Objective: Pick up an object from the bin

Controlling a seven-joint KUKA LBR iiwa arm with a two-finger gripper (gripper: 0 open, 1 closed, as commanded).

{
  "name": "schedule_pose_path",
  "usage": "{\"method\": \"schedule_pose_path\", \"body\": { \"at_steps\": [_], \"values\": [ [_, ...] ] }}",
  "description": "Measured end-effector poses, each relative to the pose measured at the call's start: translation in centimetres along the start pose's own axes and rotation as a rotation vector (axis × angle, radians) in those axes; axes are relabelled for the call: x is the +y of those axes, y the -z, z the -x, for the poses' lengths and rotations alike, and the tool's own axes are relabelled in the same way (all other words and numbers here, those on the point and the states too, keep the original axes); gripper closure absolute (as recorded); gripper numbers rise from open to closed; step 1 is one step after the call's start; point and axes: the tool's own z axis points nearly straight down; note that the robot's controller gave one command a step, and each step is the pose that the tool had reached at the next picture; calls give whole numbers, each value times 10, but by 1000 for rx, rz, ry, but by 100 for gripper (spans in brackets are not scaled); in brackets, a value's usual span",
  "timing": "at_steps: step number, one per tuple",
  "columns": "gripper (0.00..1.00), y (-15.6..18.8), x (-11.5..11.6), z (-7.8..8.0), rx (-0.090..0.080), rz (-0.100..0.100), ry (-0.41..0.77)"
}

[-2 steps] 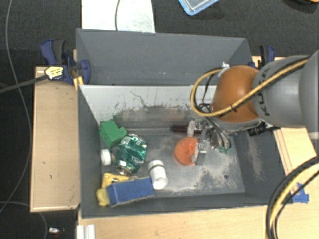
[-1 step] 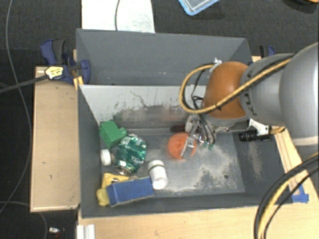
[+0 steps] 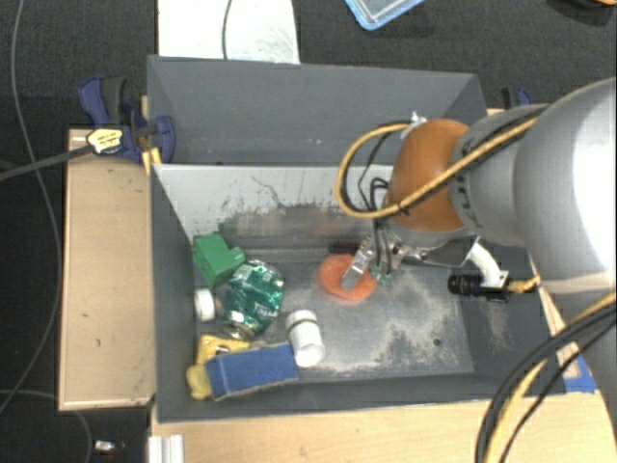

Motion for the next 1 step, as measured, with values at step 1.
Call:
{"method": "schedule_pose_path", "body": {
  "at_steps": [1],
  "values": [
    [100,0,0,0,0,0,1]
  ]
}}
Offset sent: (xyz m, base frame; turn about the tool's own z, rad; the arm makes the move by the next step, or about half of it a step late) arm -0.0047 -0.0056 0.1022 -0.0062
